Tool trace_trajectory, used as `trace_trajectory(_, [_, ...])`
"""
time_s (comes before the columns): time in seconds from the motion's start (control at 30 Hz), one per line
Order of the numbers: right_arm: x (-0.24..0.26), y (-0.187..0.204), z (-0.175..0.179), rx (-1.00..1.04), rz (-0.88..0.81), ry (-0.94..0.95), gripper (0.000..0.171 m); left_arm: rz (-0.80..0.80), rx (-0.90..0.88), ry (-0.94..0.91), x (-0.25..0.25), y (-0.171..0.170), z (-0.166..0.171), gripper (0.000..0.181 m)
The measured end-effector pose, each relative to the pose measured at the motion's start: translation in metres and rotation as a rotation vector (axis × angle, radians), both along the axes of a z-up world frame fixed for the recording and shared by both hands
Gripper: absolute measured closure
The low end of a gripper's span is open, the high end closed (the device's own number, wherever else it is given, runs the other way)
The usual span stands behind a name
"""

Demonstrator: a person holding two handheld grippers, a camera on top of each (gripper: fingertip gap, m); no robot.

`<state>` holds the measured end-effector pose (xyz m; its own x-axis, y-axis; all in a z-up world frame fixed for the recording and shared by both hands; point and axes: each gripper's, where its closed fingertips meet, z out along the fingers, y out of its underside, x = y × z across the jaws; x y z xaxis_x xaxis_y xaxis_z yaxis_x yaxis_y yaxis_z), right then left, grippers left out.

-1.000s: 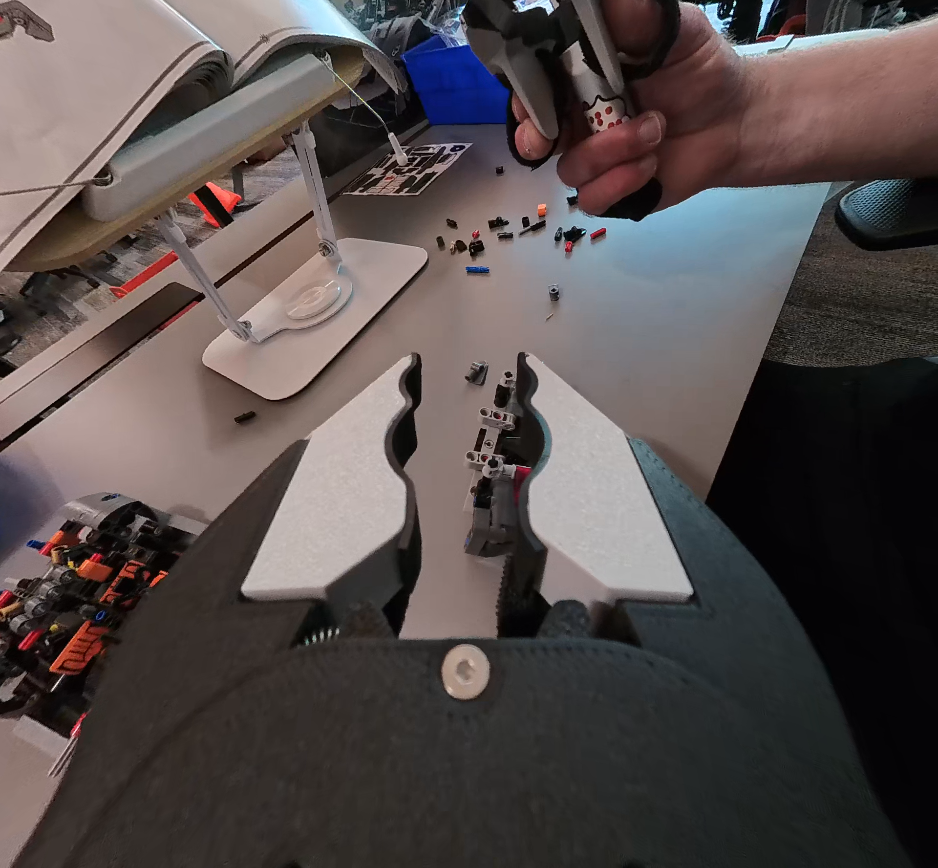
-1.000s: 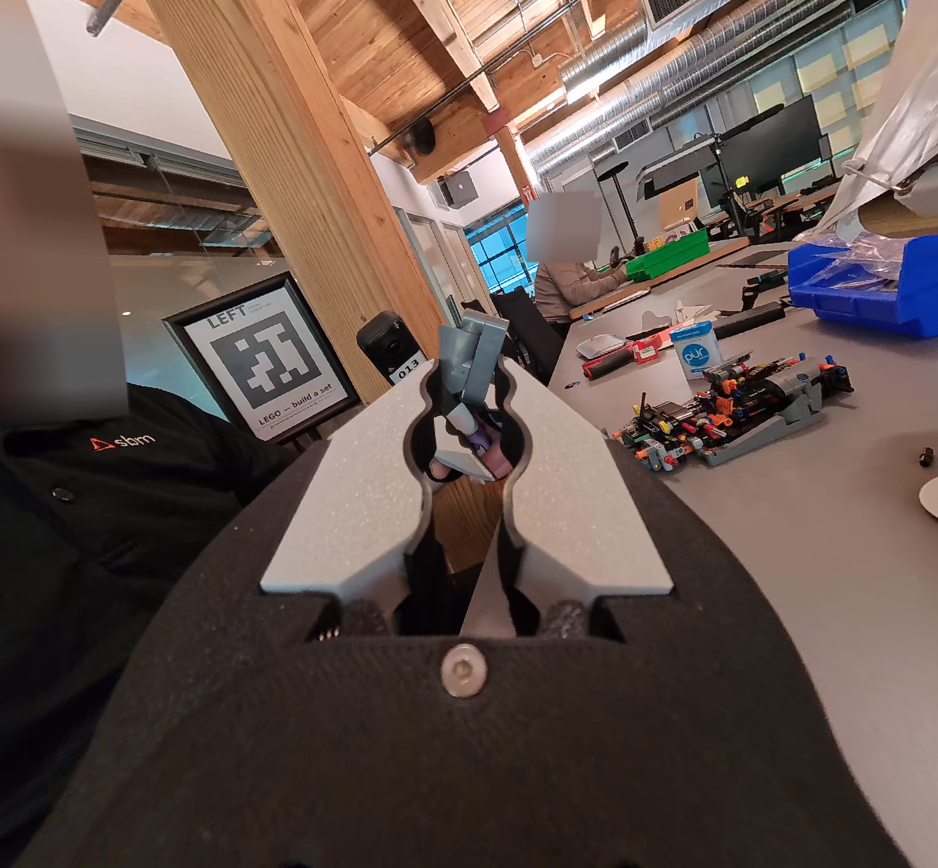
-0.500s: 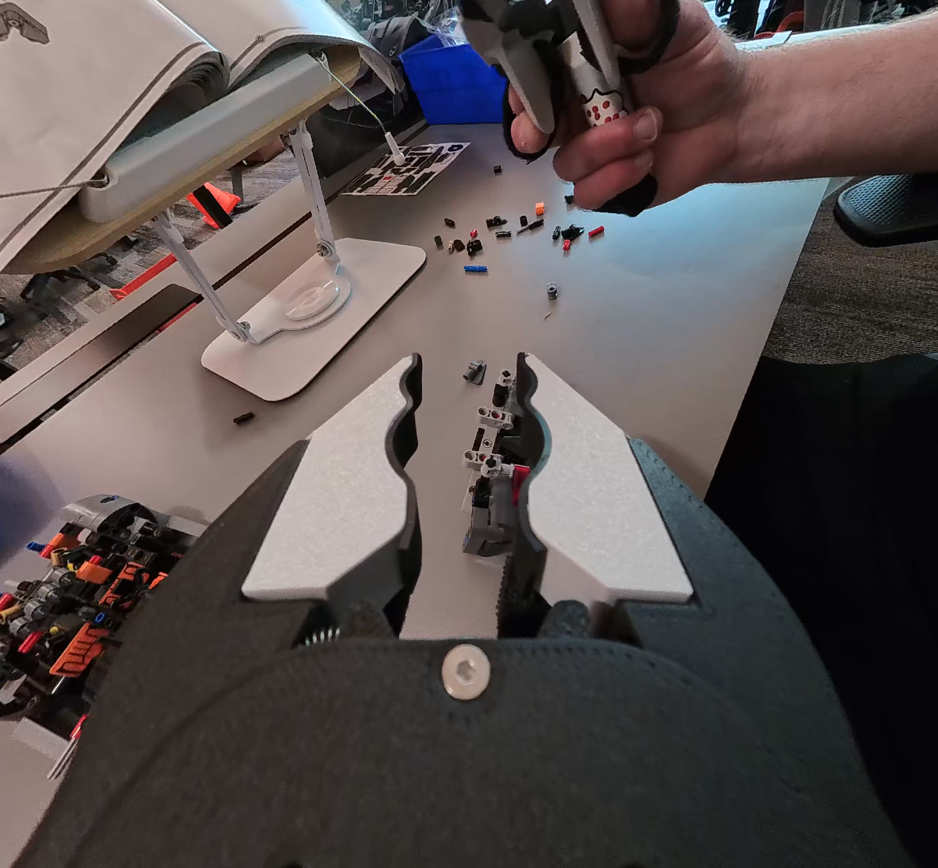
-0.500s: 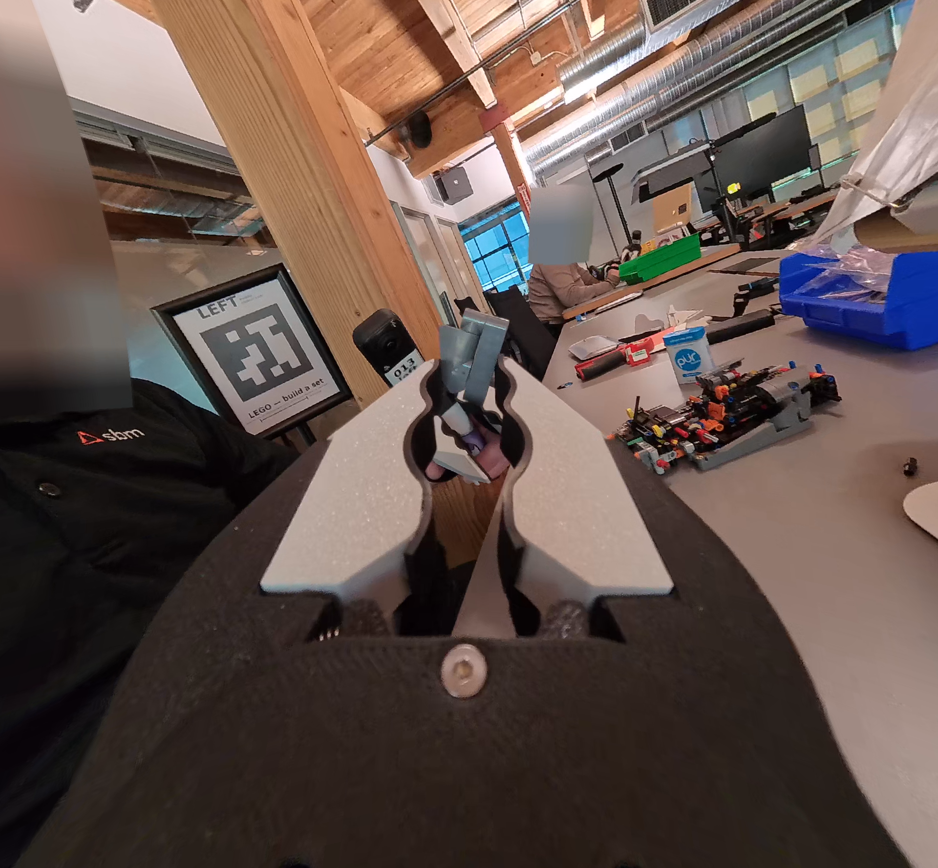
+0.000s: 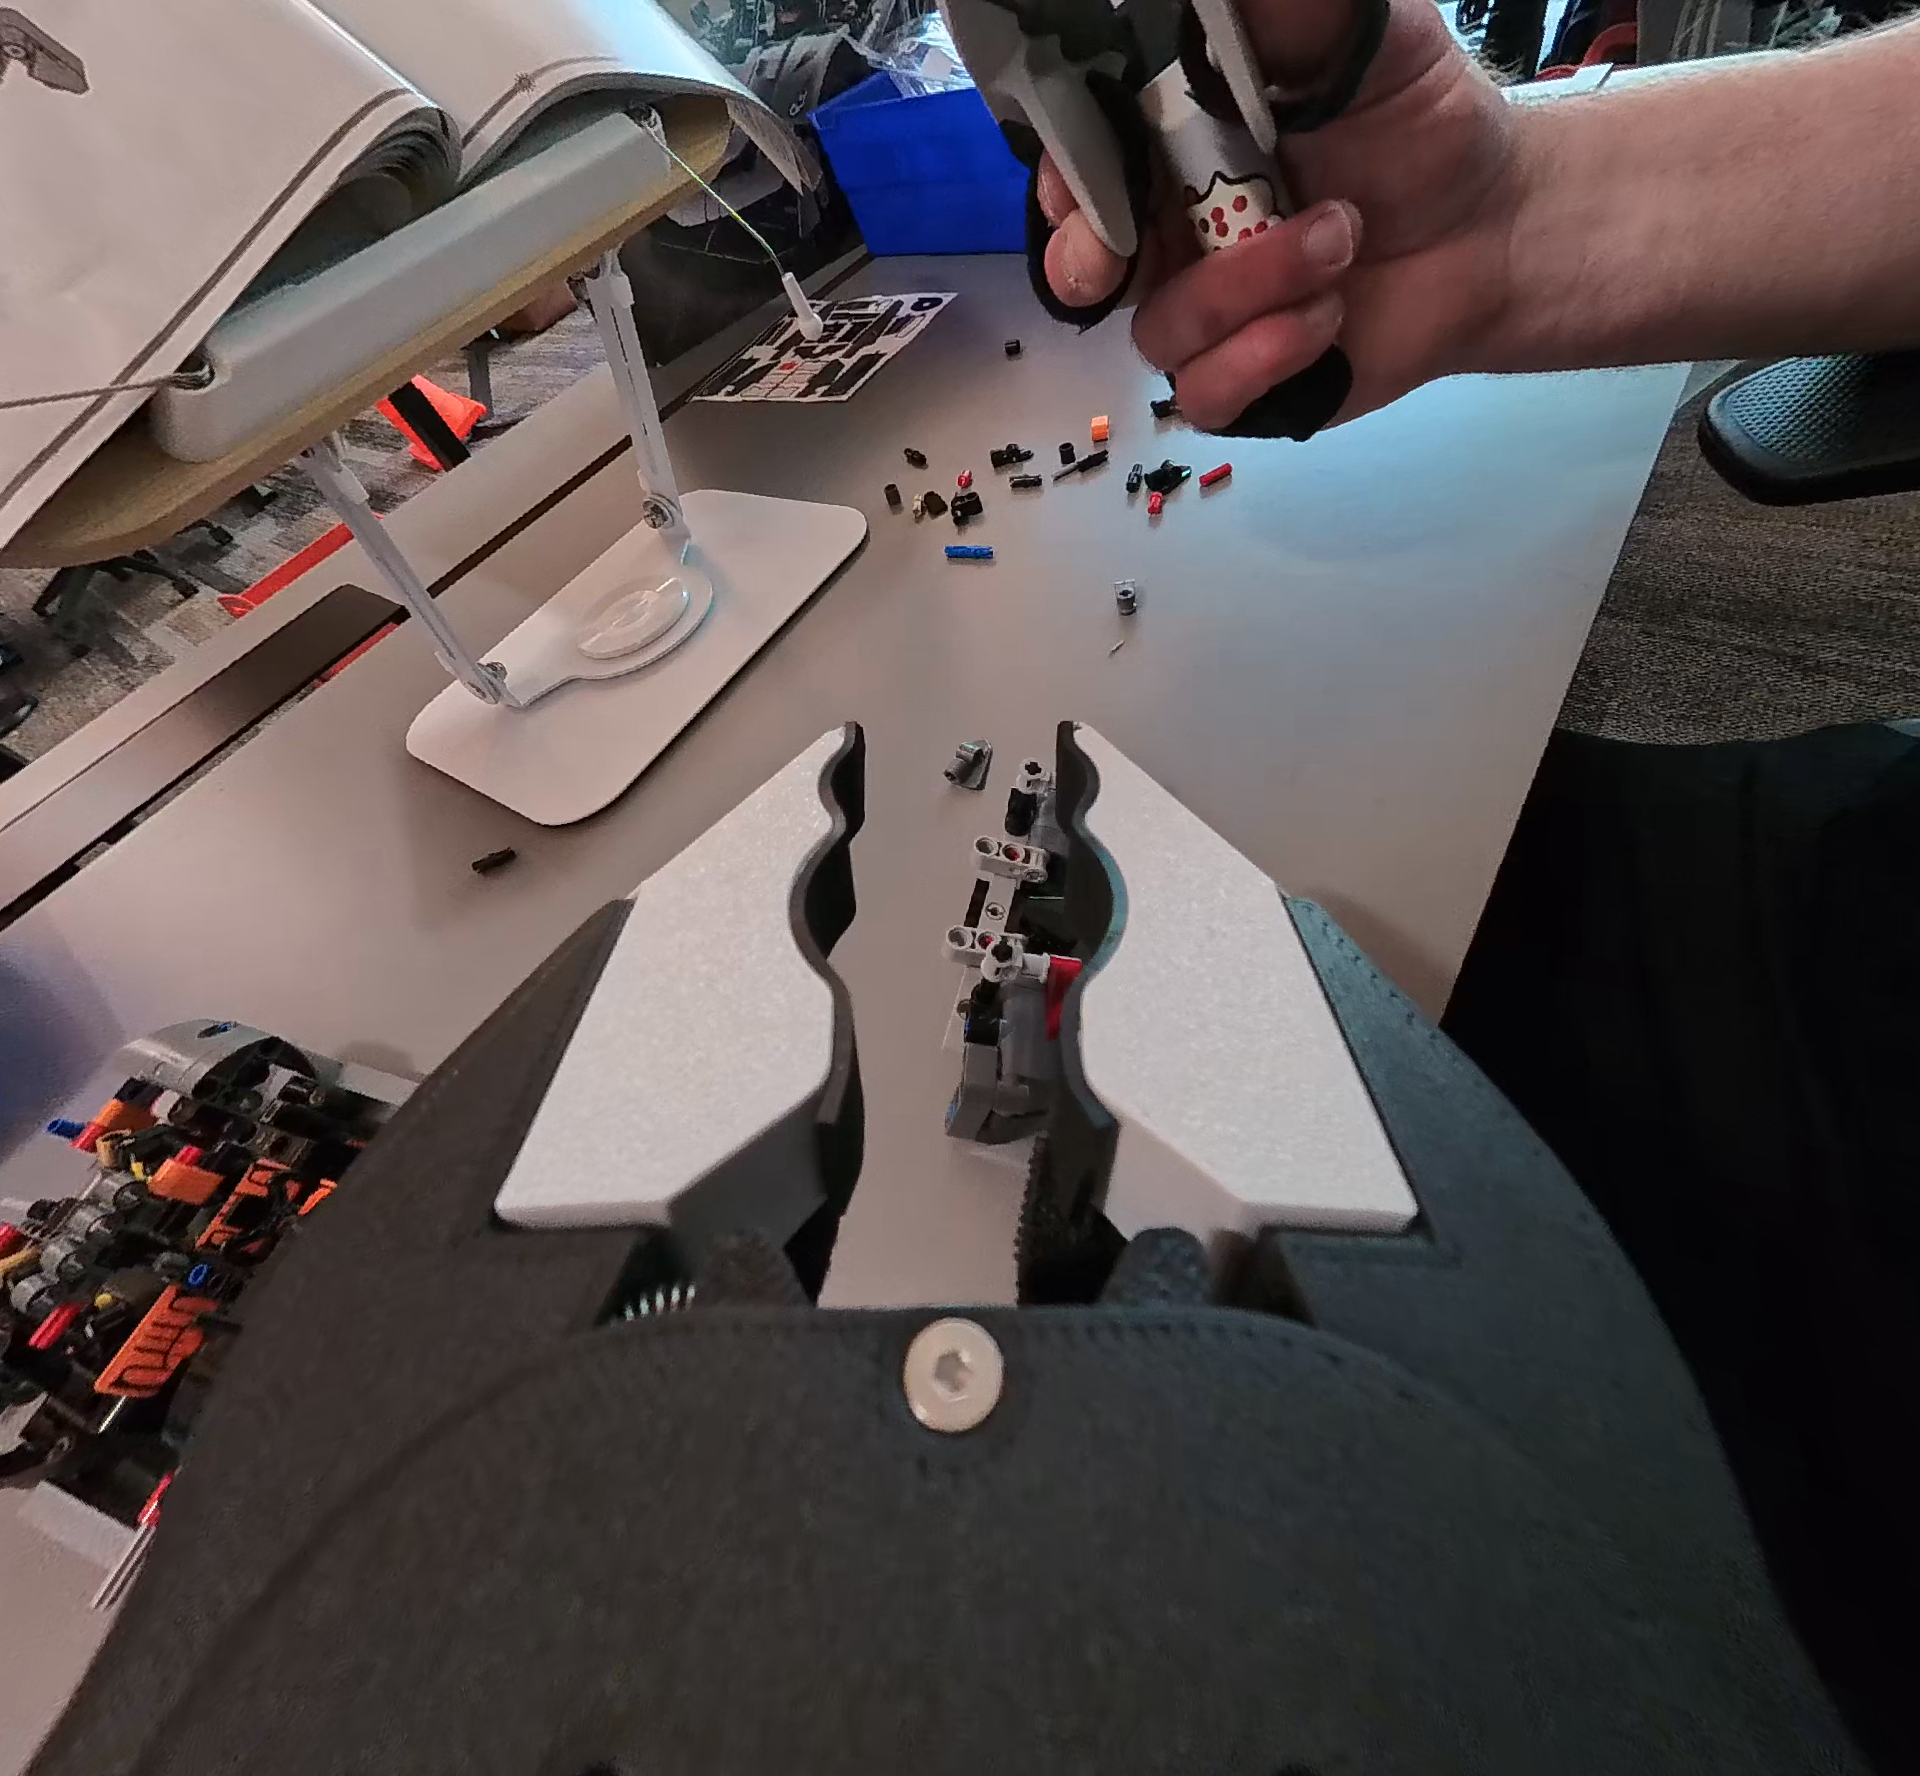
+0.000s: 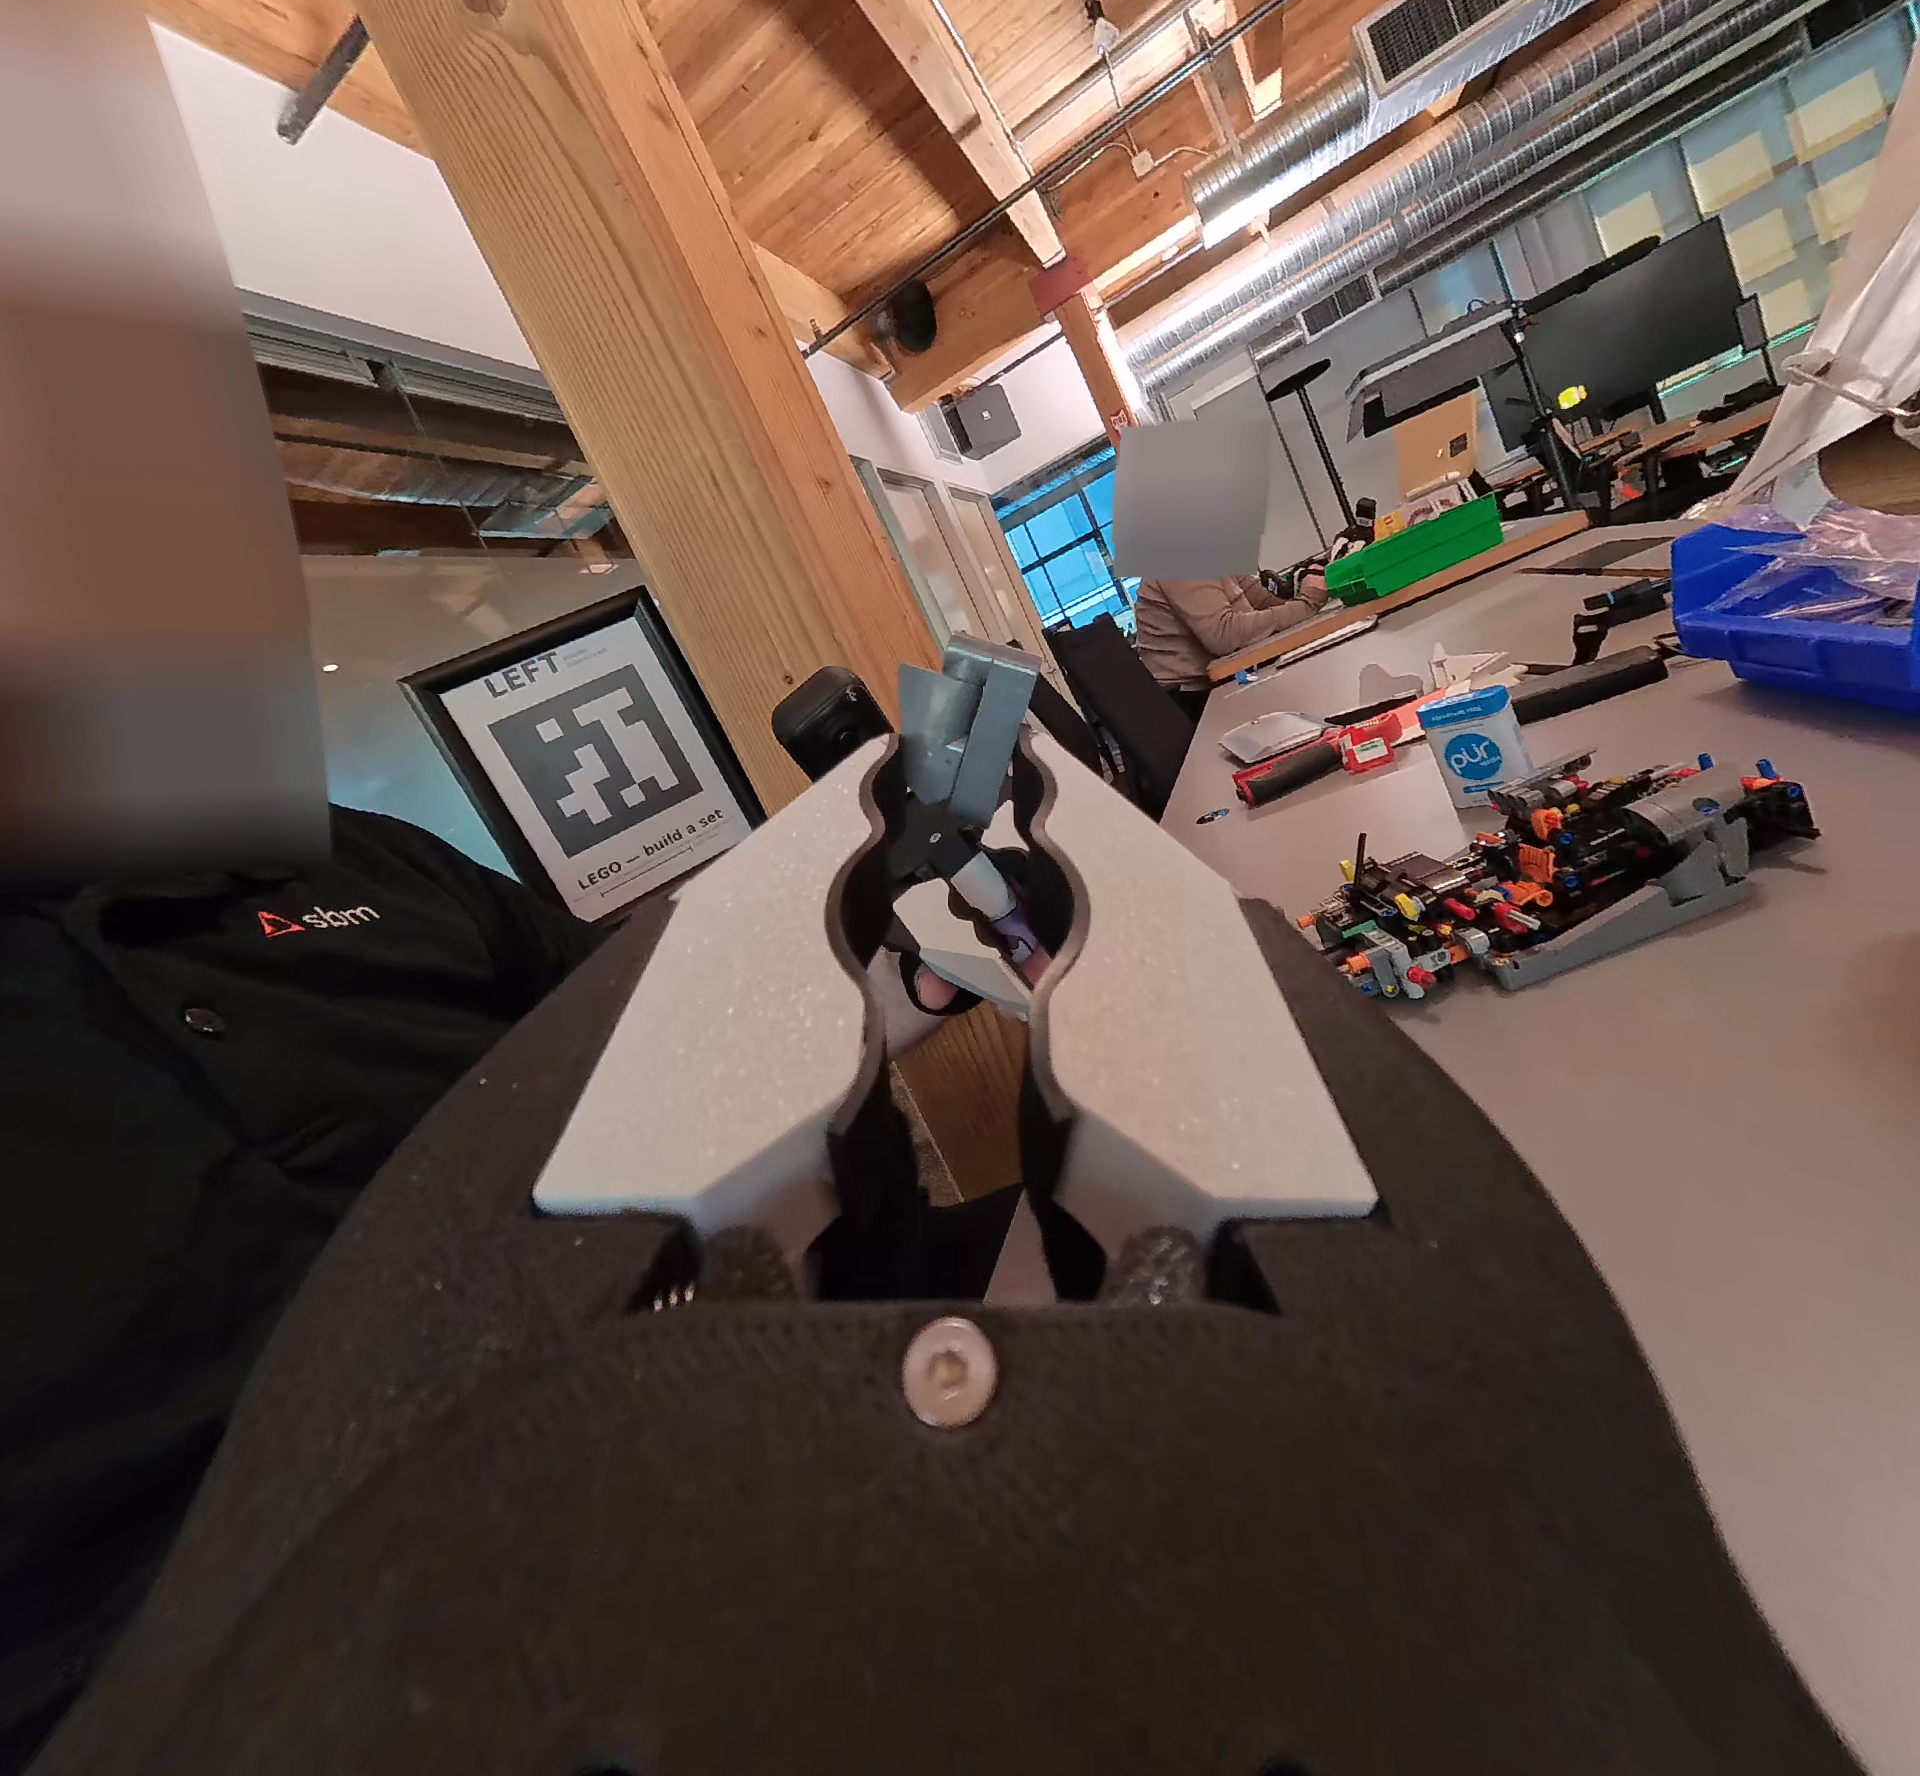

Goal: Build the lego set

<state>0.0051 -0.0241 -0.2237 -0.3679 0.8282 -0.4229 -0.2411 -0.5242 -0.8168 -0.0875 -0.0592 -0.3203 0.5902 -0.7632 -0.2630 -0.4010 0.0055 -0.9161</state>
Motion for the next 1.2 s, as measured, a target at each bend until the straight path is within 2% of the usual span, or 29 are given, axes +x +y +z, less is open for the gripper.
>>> trace_trajectory(0.73, [-0.0001,0.0036,-0.0024,-0.002,-0.009,-0.003,0.154,-0.01,-0.012,0.001,0.004,0.0027,-0.0026,0.147])
trace_trajectory(1.0, [-0.0033,0.0041,-0.0035,0.116,-0.116,-0.073,0.154,-0.008,-0.014,0.002,0.0036,0.0049,-0.0033,0.147])
trace_trajectory(1.2, [-0.0054,0.0037,-0.0089,0.126,-0.108,-0.095,0.154,-0.032,0.028,0.062,0.0072,0.0004,-0.0073,0.144])
